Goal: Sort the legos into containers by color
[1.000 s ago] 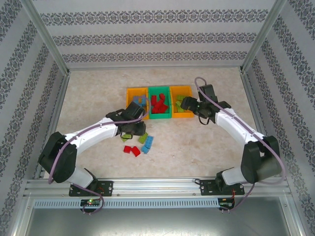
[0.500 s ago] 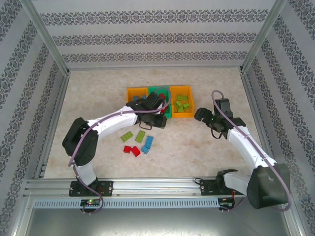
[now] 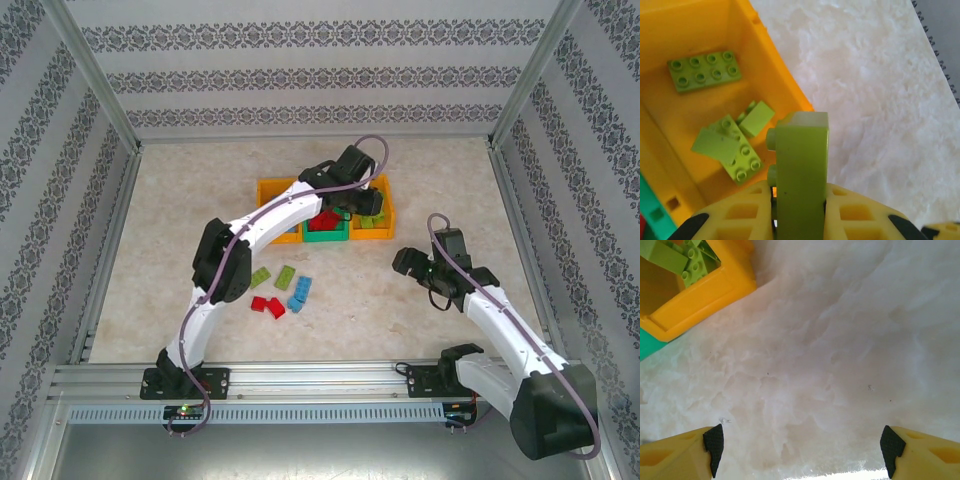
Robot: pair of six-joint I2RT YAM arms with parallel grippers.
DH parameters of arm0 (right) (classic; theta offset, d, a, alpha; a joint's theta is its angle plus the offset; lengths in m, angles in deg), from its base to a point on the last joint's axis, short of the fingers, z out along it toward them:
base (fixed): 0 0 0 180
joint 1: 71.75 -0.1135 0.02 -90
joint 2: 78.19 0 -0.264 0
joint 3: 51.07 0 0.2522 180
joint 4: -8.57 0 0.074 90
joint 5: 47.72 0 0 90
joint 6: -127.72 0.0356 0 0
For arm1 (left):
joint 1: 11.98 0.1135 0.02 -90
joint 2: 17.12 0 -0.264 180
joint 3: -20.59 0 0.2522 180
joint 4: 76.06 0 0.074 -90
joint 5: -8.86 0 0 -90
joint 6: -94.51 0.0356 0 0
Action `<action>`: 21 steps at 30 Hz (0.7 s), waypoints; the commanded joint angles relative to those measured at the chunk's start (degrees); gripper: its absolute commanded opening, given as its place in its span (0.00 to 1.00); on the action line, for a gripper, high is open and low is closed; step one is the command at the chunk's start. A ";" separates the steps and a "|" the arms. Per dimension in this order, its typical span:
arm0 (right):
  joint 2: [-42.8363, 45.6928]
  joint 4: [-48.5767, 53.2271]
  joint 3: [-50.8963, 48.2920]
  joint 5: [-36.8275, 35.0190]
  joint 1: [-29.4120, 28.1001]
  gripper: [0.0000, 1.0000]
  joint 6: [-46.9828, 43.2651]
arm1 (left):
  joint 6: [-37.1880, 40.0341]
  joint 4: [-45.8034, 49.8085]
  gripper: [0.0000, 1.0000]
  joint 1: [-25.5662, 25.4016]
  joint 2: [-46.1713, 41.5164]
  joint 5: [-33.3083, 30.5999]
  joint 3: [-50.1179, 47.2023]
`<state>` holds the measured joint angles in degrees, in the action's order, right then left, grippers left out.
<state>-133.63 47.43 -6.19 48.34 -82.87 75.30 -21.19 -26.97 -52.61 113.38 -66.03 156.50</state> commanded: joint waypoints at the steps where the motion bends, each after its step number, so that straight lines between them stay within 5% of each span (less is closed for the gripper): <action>1: 1.12 0.11 -1.42 0.40 -0.83 0.85 1.09 | -1.47 4.51 0.20 1.52 3.47 -1.18 5.72; 6: 0.60 0.83 -1.01 0.81 -2.06 0.85 0.99 | -4.94 1.82 0.33 2.65 6.56 -0.33 8.38; 9: 0.81 0.64 -0.97 0.61 -2.75 0.85 1.18 | -5.64 1.42 0.51 2.74 6.39 -1.66 8.76; 14: 0.30 0.82 0.28 0.40 -4.29 0.85 0.07 | -4.61 0.96 0.96 2.67 2.78 -2.79 6.96; 21: -3.07 -1.57 3.48 -3.87 -14.21 0.85 -3.11 | -1.92 -4.99 1.00 2.65 -11.35 -8.08 -7.59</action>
<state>-135.23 47.36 -5.58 47.23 -93.47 74.34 -25.30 -28.00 -50.11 110.38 -69.81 152.28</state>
